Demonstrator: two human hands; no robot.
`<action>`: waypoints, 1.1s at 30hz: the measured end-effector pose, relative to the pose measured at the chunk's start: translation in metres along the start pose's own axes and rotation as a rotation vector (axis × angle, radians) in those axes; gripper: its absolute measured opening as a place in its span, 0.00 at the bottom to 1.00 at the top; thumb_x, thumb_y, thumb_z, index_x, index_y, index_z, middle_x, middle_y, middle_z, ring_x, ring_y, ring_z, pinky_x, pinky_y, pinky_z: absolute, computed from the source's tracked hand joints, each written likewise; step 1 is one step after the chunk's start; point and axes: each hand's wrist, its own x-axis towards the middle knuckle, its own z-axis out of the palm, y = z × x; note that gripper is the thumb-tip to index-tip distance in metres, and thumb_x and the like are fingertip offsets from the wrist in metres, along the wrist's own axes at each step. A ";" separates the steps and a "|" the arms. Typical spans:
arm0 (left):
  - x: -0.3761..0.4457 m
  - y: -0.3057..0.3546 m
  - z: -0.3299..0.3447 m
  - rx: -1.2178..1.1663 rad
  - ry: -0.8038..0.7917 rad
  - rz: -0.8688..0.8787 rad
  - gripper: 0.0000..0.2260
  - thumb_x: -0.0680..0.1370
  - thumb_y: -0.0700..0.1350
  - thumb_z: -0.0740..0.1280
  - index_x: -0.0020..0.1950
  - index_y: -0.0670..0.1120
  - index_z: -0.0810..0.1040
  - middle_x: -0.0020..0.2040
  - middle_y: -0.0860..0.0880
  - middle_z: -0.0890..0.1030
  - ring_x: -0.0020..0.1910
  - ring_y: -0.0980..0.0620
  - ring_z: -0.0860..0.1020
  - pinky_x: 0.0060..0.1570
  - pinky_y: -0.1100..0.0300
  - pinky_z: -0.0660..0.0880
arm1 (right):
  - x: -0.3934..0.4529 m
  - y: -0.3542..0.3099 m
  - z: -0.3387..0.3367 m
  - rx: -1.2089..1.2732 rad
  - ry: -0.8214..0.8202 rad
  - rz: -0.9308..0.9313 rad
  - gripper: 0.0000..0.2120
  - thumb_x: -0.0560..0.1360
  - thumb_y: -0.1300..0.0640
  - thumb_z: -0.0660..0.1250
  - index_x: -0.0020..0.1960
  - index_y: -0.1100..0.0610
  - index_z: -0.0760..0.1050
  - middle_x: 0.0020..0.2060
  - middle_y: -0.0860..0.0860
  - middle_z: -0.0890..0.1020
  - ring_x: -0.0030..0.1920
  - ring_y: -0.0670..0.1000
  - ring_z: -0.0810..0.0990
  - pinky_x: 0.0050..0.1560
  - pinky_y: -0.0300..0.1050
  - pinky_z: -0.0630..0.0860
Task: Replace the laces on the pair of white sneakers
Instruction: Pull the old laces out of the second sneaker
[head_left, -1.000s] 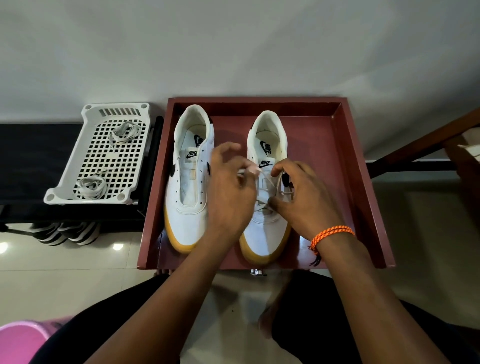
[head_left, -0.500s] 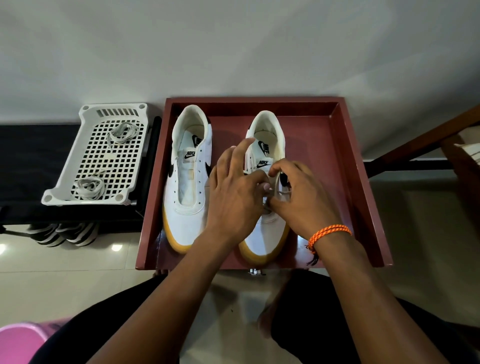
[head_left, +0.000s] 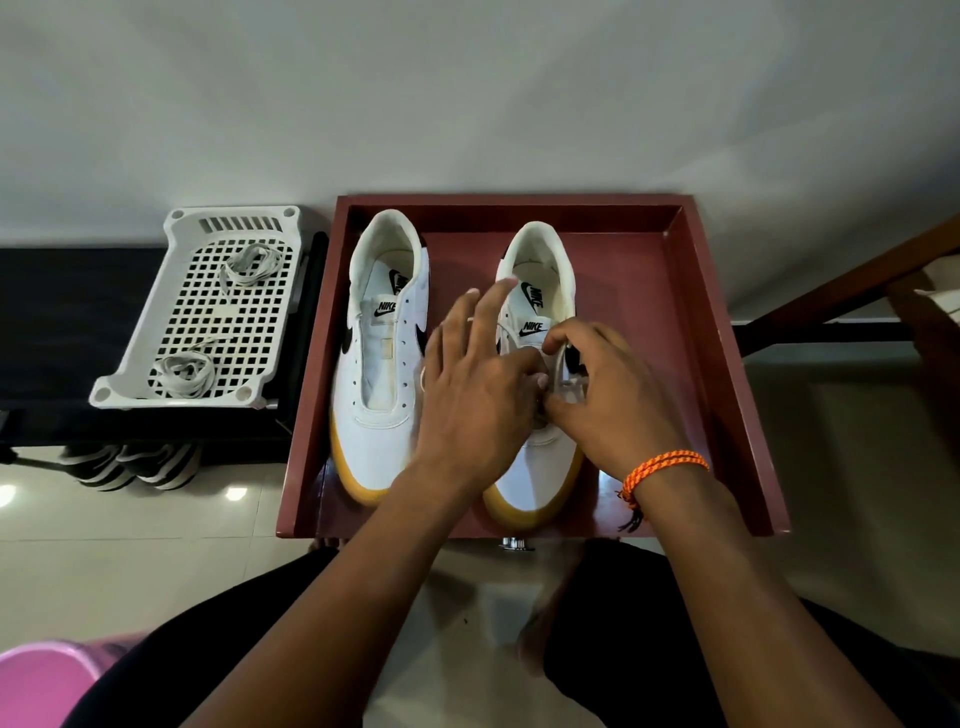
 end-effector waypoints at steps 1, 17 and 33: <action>-0.001 0.001 0.001 -0.008 0.001 -0.002 0.03 0.80 0.49 0.72 0.50 0.54 0.86 0.85 0.49 0.62 0.83 0.38 0.58 0.75 0.35 0.64 | 0.000 0.000 0.000 -0.001 -0.001 0.000 0.19 0.74 0.53 0.74 0.60 0.41 0.72 0.61 0.41 0.75 0.54 0.55 0.80 0.50 0.57 0.83; 0.005 -0.002 -0.009 -0.013 0.111 -0.027 0.06 0.82 0.51 0.69 0.54 0.55 0.86 0.80 0.52 0.66 0.81 0.43 0.61 0.73 0.40 0.65 | -0.001 -0.001 -0.003 0.018 -0.016 0.022 0.21 0.73 0.55 0.77 0.60 0.42 0.73 0.60 0.41 0.75 0.55 0.53 0.79 0.50 0.57 0.83; 0.011 -0.004 -0.011 -0.809 0.182 -0.187 0.12 0.88 0.50 0.62 0.55 0.45 0.81 0.54 0.50 0.86 0.57 0.44 0.84 0.56 0.37 0.81 | 0.001 0.001 -0.002 0.021 -0.022 0.027 0.22 0.71 0.56 0.79 0.58 0.41 0.72 0.59 0.41 0.75 0.56 0.53 0.79 0.52 0.58 0.83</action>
